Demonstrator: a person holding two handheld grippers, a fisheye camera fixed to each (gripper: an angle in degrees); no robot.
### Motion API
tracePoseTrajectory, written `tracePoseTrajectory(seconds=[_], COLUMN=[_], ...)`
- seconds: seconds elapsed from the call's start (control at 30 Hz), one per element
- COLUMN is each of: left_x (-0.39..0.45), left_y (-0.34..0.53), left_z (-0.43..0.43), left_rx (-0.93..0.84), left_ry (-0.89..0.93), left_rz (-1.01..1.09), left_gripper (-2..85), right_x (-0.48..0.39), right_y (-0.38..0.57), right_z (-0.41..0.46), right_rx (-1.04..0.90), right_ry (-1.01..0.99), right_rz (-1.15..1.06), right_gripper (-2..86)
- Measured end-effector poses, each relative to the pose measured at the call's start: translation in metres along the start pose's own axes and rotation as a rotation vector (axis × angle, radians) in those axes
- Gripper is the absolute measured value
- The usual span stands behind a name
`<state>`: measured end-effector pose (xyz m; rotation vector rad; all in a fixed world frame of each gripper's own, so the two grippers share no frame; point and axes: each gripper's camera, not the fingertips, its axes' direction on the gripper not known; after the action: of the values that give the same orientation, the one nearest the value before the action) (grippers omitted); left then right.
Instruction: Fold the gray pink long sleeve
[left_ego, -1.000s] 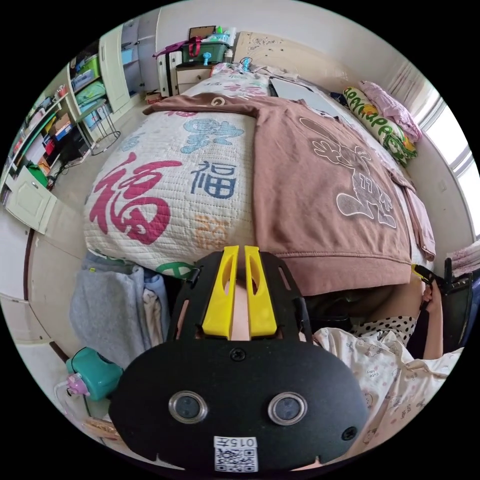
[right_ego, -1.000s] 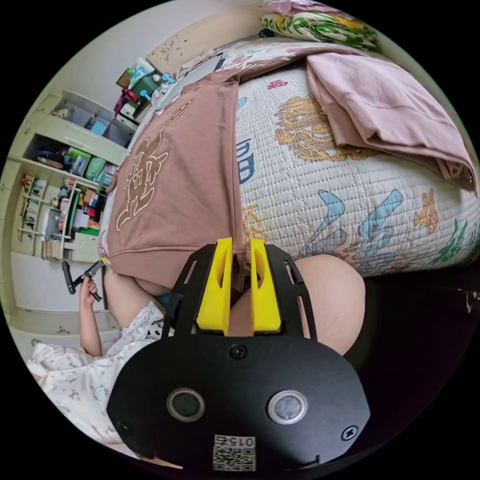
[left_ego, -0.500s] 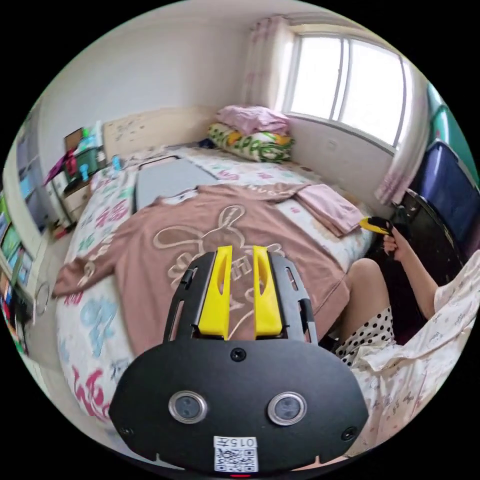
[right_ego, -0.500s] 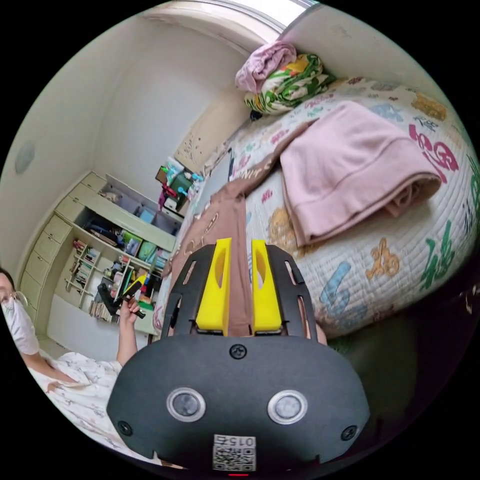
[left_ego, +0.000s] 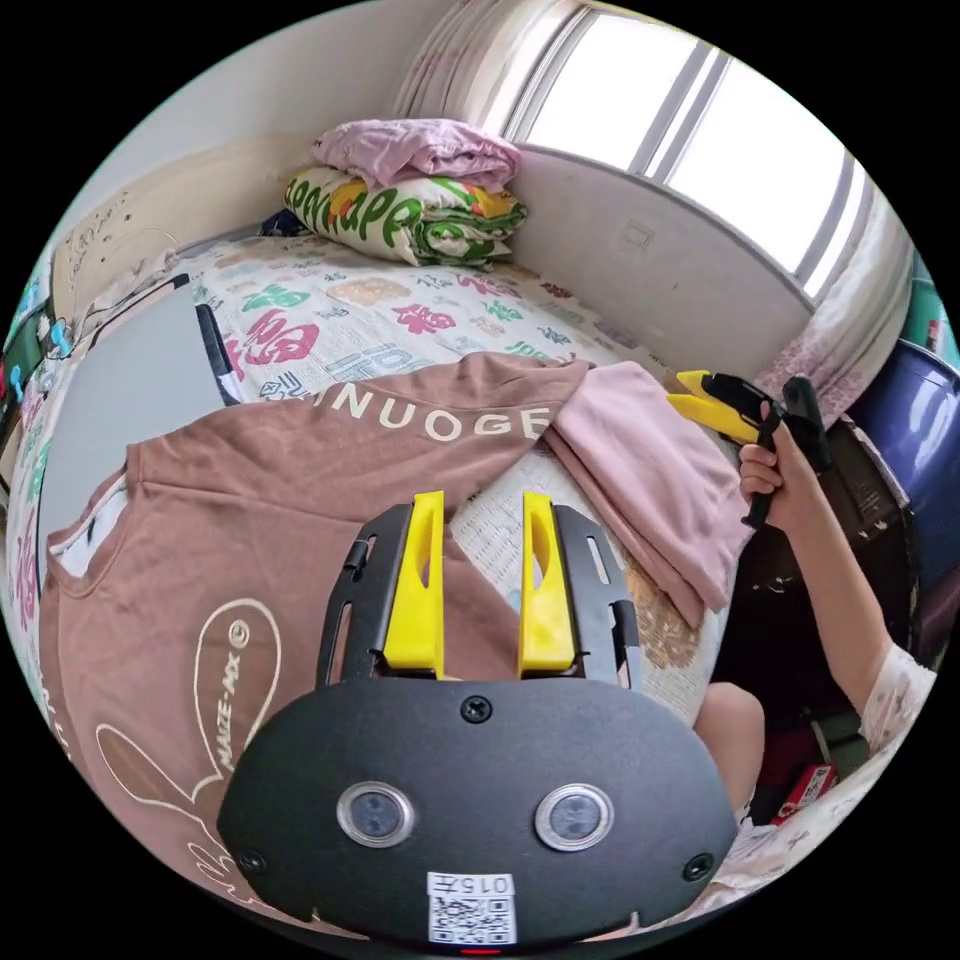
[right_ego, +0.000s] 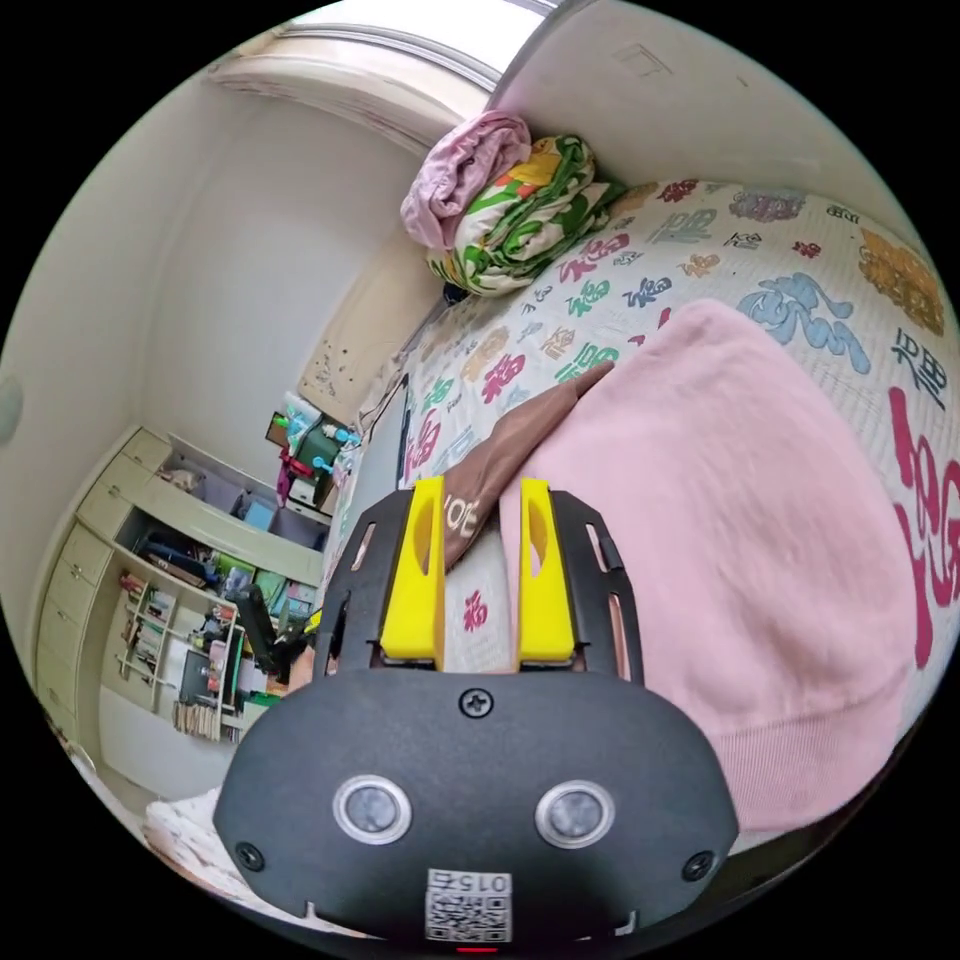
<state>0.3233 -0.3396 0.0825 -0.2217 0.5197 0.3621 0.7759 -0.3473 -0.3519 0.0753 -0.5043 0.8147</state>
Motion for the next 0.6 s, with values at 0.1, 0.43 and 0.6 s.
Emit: tracePoseTrajectory(seconds=[0.1, 0.43, 0.6], left_x=[-0.001, -0.010, -0.039], left_y=[-0.030, -0.060, -0.053], left_z=[0.036, 0.101, 0.103], left_rx=[-0.025, -0.108, -0.055], left_ry=[-0.036, -0.086, 0.060], left_rz=[0.027, 0.072, -0.012], left_gripper=[11.9, 12.9, 13.2], right_x=[0.019, 0.066, 0.010], right_y=[-0.026, -0.034, 0.017], right_z=[0.043, 0.137, 0.154], right_rx=[0.036, 0.078, 0.160], right_ry=[0.035, 0.164, 0.134], right_rz=[0.076, 0.223, -0.074], right_gripper=[13.2, 9.6, 4.2])
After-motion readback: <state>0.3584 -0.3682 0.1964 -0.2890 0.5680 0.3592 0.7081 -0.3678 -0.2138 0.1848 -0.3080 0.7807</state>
